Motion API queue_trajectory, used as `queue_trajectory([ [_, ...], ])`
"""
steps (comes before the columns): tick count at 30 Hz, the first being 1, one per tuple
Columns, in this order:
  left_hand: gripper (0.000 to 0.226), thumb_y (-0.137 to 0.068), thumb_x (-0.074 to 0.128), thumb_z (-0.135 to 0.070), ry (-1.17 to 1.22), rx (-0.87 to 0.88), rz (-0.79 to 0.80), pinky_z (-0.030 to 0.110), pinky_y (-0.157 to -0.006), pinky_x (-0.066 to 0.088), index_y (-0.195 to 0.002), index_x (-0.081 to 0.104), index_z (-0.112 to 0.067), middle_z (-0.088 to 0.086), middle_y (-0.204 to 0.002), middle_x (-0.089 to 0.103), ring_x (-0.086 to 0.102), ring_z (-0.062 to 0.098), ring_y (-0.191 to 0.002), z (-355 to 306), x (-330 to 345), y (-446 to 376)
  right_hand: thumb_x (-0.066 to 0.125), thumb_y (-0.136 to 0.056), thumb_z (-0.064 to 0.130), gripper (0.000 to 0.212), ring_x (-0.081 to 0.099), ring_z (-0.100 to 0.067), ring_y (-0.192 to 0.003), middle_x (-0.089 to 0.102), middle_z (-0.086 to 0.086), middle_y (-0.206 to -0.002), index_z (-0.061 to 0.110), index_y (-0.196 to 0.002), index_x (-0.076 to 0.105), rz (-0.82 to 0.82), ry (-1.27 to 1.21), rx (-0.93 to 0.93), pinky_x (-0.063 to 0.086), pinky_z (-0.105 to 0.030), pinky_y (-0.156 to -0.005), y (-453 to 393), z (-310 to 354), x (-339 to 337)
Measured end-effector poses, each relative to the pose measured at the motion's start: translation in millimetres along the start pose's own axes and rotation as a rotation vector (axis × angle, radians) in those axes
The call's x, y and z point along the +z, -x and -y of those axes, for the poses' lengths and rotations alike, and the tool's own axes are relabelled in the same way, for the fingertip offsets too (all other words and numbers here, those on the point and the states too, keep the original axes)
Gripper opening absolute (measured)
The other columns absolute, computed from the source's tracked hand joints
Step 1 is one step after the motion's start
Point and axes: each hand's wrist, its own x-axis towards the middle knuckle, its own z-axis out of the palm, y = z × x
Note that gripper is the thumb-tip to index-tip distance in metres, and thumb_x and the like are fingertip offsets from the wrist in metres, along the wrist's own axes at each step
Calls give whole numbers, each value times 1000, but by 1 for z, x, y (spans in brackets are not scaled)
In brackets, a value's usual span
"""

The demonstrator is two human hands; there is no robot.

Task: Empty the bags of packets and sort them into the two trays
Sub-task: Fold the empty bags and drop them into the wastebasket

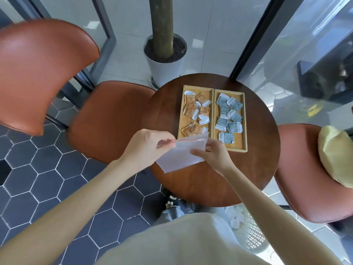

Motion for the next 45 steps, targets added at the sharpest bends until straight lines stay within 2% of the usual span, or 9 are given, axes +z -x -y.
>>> queue_trajectory([
  [6, 14, -74, 70, -42, 455, -232, 40, 12, -58, 50, -82, 72, -31, -13, -73, 73, 67, 5, -70, 10, -20, -19, 76, -73, 15, 10, 71, -8, -76, 76, 13, -76, 25, -72, 76, 135, -223, 22, 52, -12, -65, 11, 10, -12],
  [10, 63, -84, 38, -63, 1316, -734, -32, 28, -68, 56, -102, 69, -11, 7, -94, 75, 69, 21, -90, 42, -3, -16, 76, -67, 19, 9, 71, -11, -76, 77, 7, -79, 20, -76, 77, 155, -344, 64, 56, -18, -66, 15, 12, -17],
  [13, 70, -85, 36, -61, 1547, -892, 116, 34, -78, 55, -112, 62, -3, 14, -104, 72, 68, 25, -97, 57, 28, 3, 72, -75, 7, 11, 71, -9, -68, 77, 5, -73, 17, -74, 77, 106, -380, 141, 58, -22, -62, 16, 5, -19],
  [20, 32, -86, 56, 0, 1065, -748, 86, 20, -65, 55, -118, 58, -4, 2, -89, 76, 71, 19, -84, 51, 66, 23, 69, -77, -2, 8, 70, -12, -59, 74, 2, -63, 5, -79, 71, -10, -392, 291, 55, -18, -53, 23, -12, -19],
  [27, 49, -86, 59, -3, 736, -669, 10, 32, -85, 55, -130, 46, -22, 8, -94, 73, 71, 15, -85, 34, 70, 21, 70, -79, 10, 46, 66, -17, -82, 69, -3, -94, 23, -119, 51, -173, -360, 386, 52, -26, -72, 30, -20, -17],
  [31, 29, -88, 57, -6, 488, -520, 12, 31, -89, 52, -116, 61, -14, 7, -102, 71, 67, 12, -92, 20, 66, 15, 70, -78, 11, 27, 63, -12, -81, 68, 5, -83, 25, -101, 65, -138, -247, 267, 49, -20, -73, 38, -14, -23],
  [36, 38, -80, 69, -19, 236, -414, 55, 22, -83, 43, -117, 61, -13, 4, -117, 65, 57, 12, -100, 8, 64, 4, 75, -67, 4, 41, 53, -10, -62, 63, 9, -74, 17, -105, 67, -102, 88, 223, 47, -21, -65, 45, -12, -34],
  [40, 38, -77, 73, -17, 91, -351, 55, 21, -77, 47, -113, 64, -11, 8, -112, 68, 59, 12, -89, -4, 68, -2, 69, -76, 8, 18, 61, -12, -75, 71, 0, -89, 15, -91, 72, -254, 300, 125, 44, -10, -63, 54, -12, -39],
  [45, 7, -76, 73, -18, -28, -190, 20, 15, -62, 42, -79, 71, -11, 3, -82, 65, 53, 10, -70, -23, 78, -11, 66, -82, 12, 12, 46, -23, -103, 65, -6, -103, 18, -88, 74, -349, 469, 70, 35, -29, -85, 64, -15, -58],
])
